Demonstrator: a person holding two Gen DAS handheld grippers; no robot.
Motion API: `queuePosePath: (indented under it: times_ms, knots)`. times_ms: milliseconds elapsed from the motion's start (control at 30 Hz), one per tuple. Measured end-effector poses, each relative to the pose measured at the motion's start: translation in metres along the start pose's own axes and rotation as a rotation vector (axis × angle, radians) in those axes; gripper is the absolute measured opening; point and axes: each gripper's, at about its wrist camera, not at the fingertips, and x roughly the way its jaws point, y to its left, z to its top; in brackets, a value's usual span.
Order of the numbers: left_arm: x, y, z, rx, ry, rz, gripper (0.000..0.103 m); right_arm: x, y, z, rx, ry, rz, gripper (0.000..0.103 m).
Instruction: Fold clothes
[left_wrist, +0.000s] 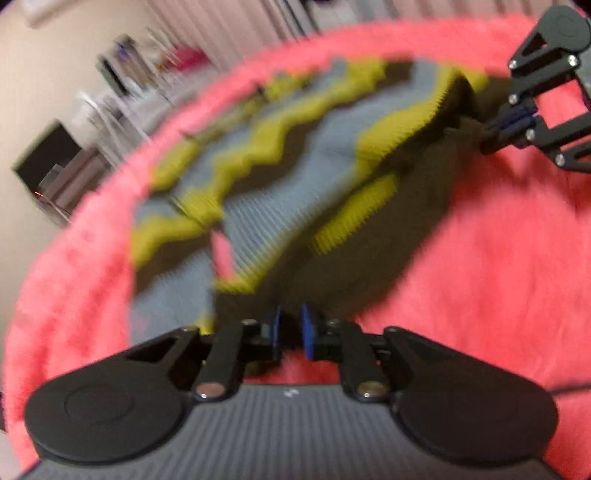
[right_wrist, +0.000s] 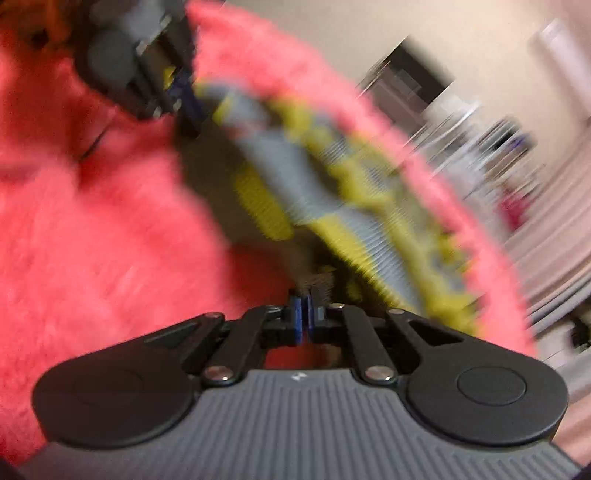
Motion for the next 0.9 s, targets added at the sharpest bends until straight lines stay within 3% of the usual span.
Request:
queuePosePath:
  times_ms: [67,100,133,167,233,333,500,567,700,767,800,900]
  knots:
    - [-0.006,-0.013,-0.003,0.067,-0.016,0.003,0.032,0.003,0.004,-0.004,-0.06,0.018,-0.025,0.008]
    - [-0.016,-0.016,-0.003,0.092,-0.052,-0.041,0.044,-0.004,-0.001,-0.003,-0.067,-0.008,-0.056,0.009]
    - [-0.021,-0.013,0.0,0.088,-0.077,-0.077,0.057,-0.009,-0.006,-0.003,-0.055,-0.021,-0.066,0.016]
    - [-0.027,-0.011,0.002,0.084,-0.105,-0.11,0.062,-0.014,-0.013,-0.003,-0.033,-0.034,-0.083,0.022]
    - [-0.04,-0.008,-0.001,0.072,-0.167,-0.158,0.071,-0.027,-0.039,-0.009,0.046,-0.049,-0.157,0.051]
    - [-0.05,0.002,0.001,-0.007,-0.243,-0.161,0.089,-0.029,-0.058,-0.026,0.09,0.015,-0.237,0.058]
    - [-0.037,0.014,0.006,-0.163,-0.274,-0.096,0.09,-0.015,-0.066,-0.054,0.093,0.215,-0.22,0.058]
    - [-0.03,0.012,0.004,-0.189,-0.233,-0.054,0.089,-0.01,-0.077,-0.068,0.134,0.288,-0.229,0.058]
    - [-0.019,0.016,0.002,-0.189,-0.18,-0.038,0.089,0.01,-0.096,-0.098,0.174,0.407,-0.25,0.055]
    - [-0.016,0.016,0.0,-0.186,-0.164,-0.037,0.089,0.009,-0.113,-0.105,0.241,0.398,-0.265,0.021]
    - [-0.015,0.016,-0.002,-0.184,-0.158,-0.036,0.089,-0.001,-0.122,-0.103,0.249,0.363,-0.332,0.009]
    - [-0.004,0.022,-0.003,-0.181,-0.144,-0.035,0.09,-0.029,-0.147,-0.097,0.272,0.258,-0.53,0.009]
